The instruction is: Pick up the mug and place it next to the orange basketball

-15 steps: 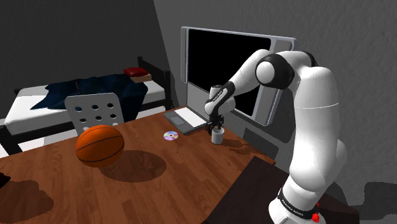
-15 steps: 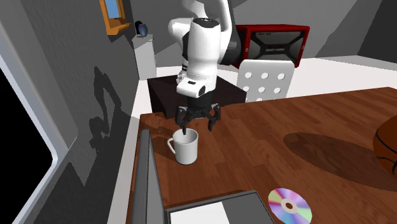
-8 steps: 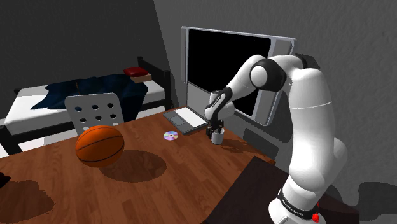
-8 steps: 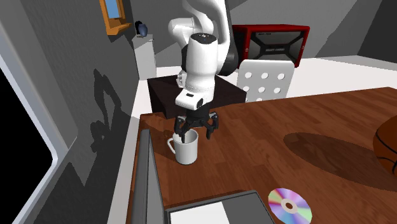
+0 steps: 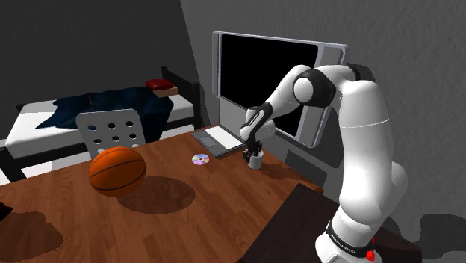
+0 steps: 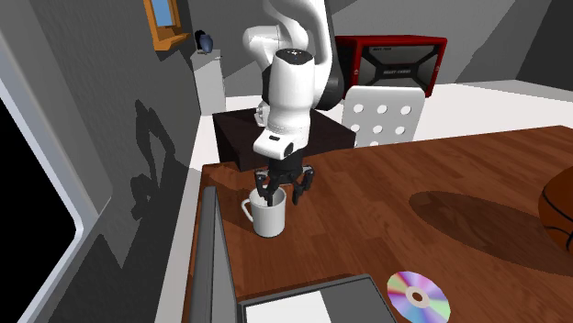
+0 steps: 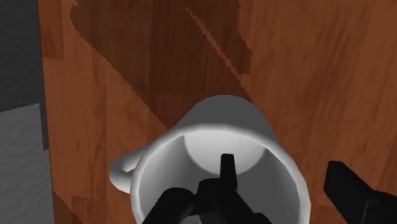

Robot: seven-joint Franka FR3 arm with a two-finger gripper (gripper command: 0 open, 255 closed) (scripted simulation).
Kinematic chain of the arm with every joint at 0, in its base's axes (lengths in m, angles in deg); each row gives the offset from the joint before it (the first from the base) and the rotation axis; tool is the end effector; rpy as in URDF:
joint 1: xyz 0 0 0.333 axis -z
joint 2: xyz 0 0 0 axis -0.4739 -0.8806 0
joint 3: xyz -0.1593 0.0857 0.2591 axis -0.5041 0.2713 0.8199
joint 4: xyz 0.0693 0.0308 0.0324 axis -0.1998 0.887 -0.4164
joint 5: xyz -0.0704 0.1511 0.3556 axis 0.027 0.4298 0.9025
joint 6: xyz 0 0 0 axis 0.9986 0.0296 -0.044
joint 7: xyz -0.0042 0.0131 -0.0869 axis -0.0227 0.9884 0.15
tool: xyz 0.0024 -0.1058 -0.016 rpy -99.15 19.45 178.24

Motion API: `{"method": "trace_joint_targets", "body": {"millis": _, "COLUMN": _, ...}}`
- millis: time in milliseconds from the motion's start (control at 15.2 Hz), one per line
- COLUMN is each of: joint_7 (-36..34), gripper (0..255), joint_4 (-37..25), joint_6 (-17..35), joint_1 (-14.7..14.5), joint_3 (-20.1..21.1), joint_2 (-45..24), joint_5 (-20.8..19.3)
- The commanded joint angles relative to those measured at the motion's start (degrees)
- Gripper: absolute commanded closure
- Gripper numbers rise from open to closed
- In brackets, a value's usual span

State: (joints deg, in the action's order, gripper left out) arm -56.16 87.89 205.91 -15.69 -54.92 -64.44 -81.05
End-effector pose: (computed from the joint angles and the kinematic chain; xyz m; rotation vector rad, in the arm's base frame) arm 0.5417 -0.2071 0.1722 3.0646 -0.2201 -0.0229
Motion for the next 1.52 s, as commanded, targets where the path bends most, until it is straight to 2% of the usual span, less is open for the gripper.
{"method": "trace_joint_targets", "body": {"millis": 0, "joint_7": 0.0, "gripper": 255, "joint_4": 0.0, "joint_6": 0.0, "joint_1": 0.0, "joint_3": 0.0, "joint_2": 0.0, "joint_5": 0.0}}
{"method": "trace_joint_targets", "body": {"millis": 528, "joint_7": 0.0, "gripper": 255, "joint_4": 0.0, "joint_6": 0.0, "joint_1": 0.0, "joint_3": 0.0, "joint_2": 0.0, "joint_5": 0.0}}
{"method": "trace_joint_targets", "body": {"millis": 1452, "joint_7": -0.4, "gripper": 255, "joint_4": 0.6, "joint_6": -8.3, "joint_1": -0.8, "joint_3": -1.0, "joint_2": 9.0, "joint_5": -1.3}}
